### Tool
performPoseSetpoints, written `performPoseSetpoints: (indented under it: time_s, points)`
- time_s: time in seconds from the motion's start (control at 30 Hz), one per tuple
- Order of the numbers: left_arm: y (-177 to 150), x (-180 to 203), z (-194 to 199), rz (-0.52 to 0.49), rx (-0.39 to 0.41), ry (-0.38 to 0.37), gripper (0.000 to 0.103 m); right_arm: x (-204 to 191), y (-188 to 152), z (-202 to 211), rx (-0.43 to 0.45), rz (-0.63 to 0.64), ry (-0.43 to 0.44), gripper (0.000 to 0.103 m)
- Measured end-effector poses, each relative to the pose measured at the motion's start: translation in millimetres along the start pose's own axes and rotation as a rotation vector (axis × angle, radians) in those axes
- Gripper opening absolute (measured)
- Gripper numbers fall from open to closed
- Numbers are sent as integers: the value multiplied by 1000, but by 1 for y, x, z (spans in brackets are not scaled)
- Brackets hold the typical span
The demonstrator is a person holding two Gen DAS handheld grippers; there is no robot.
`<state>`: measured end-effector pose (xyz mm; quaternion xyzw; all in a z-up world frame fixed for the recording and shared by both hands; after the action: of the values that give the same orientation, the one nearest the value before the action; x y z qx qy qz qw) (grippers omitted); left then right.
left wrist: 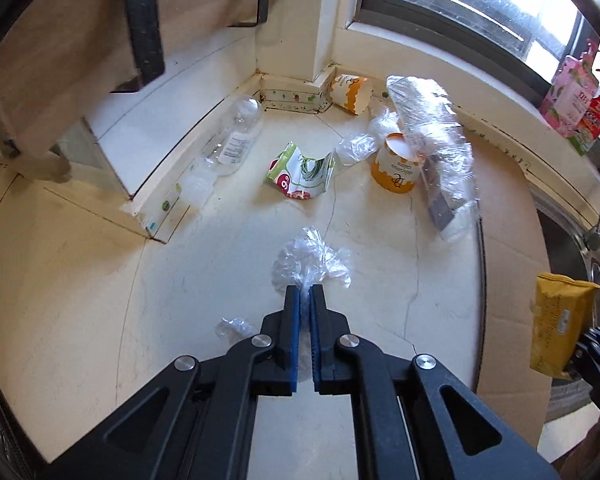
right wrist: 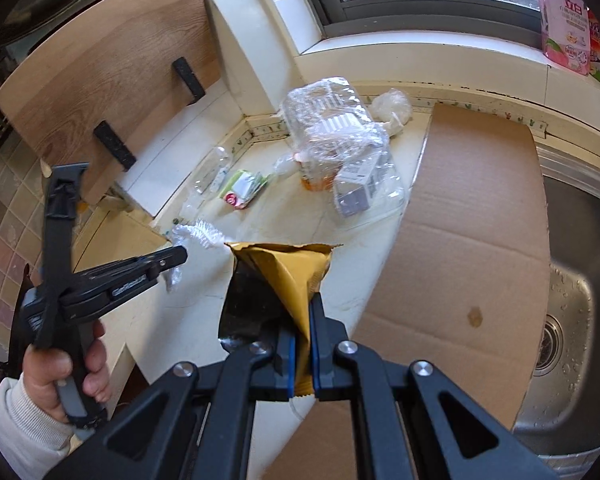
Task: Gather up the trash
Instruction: 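Grasp the crumpled clear plastic bag with the left gripper while the right holds the yellow packet, then carry the bag and packet down over the floor bin and open both grippers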
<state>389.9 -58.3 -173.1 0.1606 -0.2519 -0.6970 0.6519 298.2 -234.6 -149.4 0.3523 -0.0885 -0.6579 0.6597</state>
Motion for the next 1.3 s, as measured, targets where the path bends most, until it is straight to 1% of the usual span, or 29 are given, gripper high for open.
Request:
performPoseSetpoints:
  time_s: [0.17,0.3,0.37,0.5,0.63,0.67,0.77,0.83,0.87,1.03,1.13,1.2,1.3]
  points:
    - [-40,-8,67,-29,35,-50,2,-27,-25,11,-4,-17,20,5]
    - [-80,-19,117,-51,57,-78,2,-59,-57,23,-26,6,15,5]
    - [-101,-28,142,-53,67,-92,2,-78,-78,30,-46,24,15,5]
    - [-144,-48,178,-63,83,-113,3,-107,-119,40,-91,55,1,5]
    - [-189,-64,192,-79,68,-139,3,-130,-167,48,-128,58,-22,5]
    - [-198,-67,190,-81,61,-145,3,-134,-180,49,-137,56,-30,5]
    - [-239,-73,183,-81,2,-182,3,-140,-219,47,-175,31,-47,5]
    - [-261,-76,176,-88,-33,-198,3,-141,-248,42,-215,5,-59,5]
    - [-275,-77,170,-88,-63,-207,3,-139,-261,39,-238,-11,-63,5]
    - [-324,-80,132,-80,-192,-231,3,-118,-321,13,-355,-90,-100,5]
    - [-350,-78,97,-78,-266,-237,3,-95,-355,-17,-420,-110,-143,5]
    - [-370,-75,66,-72,-316,-238,3,-80,-376,-40,-462,-131,-152,5]
    - [-400,-69,14,-69,-373,-240,3,-51,-408,-84,-515,-167,-170,6]
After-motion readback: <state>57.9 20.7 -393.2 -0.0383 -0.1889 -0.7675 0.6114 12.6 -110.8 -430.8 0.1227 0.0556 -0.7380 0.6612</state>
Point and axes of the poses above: each gripper's, at about its wrist camera, not at the fingertips, and z roughly against the way its jaws point, x to its right, y to its top, the point moved 8 cm from there along -z, roughly the way its jaws point, and after that the axes turned 4 degrees about x, right-handed, at the moved point
